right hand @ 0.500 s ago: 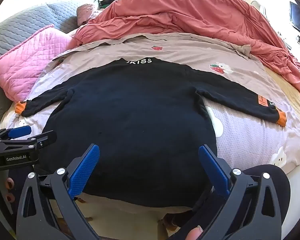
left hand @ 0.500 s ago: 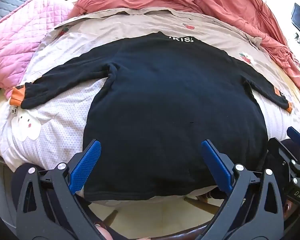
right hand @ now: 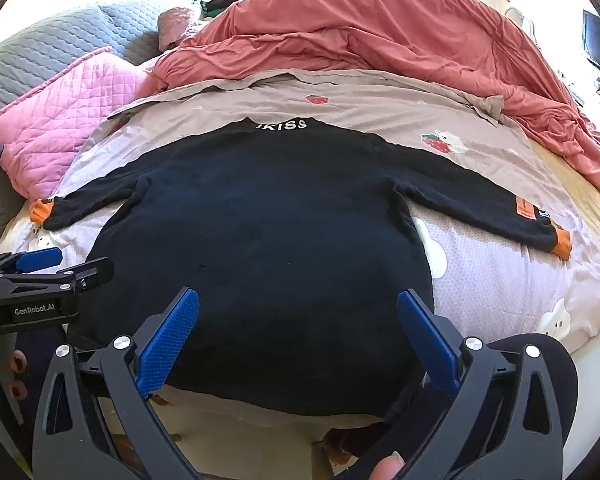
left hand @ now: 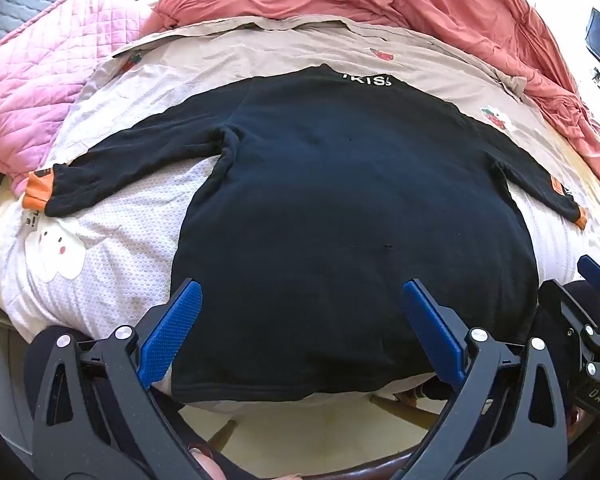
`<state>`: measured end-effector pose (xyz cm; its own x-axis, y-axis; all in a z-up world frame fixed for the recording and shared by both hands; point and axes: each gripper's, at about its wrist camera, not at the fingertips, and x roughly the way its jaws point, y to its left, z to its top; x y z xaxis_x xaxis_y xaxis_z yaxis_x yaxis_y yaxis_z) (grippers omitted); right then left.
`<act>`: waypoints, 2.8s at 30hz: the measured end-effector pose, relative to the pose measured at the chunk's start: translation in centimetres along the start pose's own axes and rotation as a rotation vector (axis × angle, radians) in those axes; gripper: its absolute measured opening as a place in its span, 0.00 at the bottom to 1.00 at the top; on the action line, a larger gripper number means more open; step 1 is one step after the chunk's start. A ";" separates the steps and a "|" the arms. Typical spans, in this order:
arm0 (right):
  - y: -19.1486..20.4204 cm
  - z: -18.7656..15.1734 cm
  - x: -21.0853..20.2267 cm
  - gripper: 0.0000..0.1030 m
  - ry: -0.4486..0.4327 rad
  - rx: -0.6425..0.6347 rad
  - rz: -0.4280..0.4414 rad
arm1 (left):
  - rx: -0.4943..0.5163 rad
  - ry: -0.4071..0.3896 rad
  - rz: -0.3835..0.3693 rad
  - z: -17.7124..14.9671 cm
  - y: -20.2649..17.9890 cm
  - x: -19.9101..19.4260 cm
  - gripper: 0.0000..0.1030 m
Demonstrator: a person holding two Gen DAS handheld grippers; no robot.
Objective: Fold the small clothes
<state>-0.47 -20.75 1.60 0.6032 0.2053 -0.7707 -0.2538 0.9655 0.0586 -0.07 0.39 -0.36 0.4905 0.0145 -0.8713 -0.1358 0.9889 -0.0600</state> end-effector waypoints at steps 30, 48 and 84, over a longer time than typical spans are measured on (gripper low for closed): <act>-0.1 -0.2 -0.1 0.96 -0.005 -0.014 -0.005 | -0.007 -0.004 0.006 0.4 0.1 -0.5 0.92; -0.3 -0.2 -0.1 0.96 -0.004 -0.010 -0.007 | -0.005 -0.002 0.006 0.3 0.1 -0.4 0.92; -4.2 10.7 3.9 0.96 -0.093 0.056 -0.103 | -0.019 -0.056 0.060 10.0 -1.4 2.8 0.92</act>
<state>11.05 -22.29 5.14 0.6922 0.1163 -0.7123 -0.1459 0.9891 0.0198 10.05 0.56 2.18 0.5284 0.0825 -0.8450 -0.1823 0.9831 -0.0180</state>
